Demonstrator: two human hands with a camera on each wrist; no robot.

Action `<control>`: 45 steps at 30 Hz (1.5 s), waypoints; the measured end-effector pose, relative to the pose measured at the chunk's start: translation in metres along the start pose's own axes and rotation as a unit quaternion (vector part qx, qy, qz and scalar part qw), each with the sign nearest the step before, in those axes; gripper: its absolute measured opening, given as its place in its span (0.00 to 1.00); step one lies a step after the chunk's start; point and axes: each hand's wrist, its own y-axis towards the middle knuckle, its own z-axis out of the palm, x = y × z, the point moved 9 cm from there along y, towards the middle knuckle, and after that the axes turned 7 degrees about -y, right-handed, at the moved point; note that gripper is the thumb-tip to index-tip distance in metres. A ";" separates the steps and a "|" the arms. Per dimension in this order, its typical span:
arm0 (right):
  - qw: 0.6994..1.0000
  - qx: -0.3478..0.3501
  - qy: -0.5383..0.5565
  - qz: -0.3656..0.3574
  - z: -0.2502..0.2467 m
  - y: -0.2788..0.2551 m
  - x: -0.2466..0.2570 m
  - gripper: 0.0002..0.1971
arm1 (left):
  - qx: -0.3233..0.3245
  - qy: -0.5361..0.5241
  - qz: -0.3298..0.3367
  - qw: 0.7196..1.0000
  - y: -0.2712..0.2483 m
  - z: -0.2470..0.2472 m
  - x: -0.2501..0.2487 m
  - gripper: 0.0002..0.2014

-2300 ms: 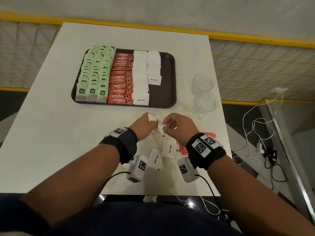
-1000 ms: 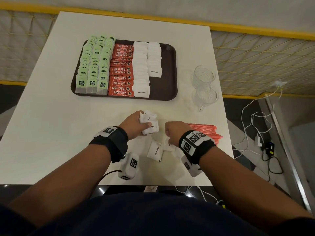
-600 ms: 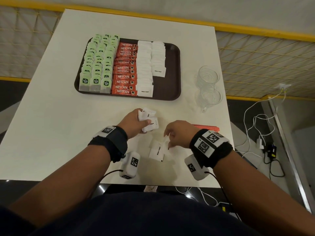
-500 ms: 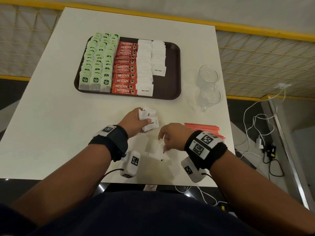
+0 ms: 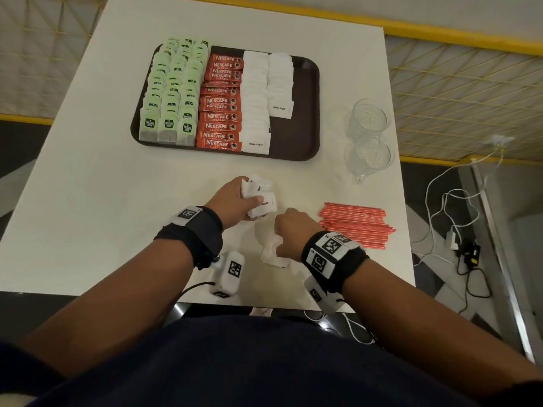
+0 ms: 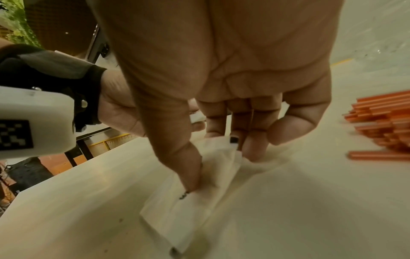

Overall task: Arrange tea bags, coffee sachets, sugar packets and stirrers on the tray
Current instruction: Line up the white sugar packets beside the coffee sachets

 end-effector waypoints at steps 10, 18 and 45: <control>0.971 -0.003 0.239 0.001 -0.016 0.014 -0.029 0.17 | -0.008 -0.062 -0.043 0.997 0.011 -0.017 -0.001 0.13; 0.849 -0.188 0.492 0.046 -0.101 0.049 -0.052 0.11 | 0.025 -0.187 -0.029 0.982 0.033 -0.018 -0.050 0.14; 0.883 -0.198 0.347 0.246 -0.146 0.195 -0.131 0.14 | 0.001 -0.226 0.004 0.974 0.145 -0.086 -0.081 0.21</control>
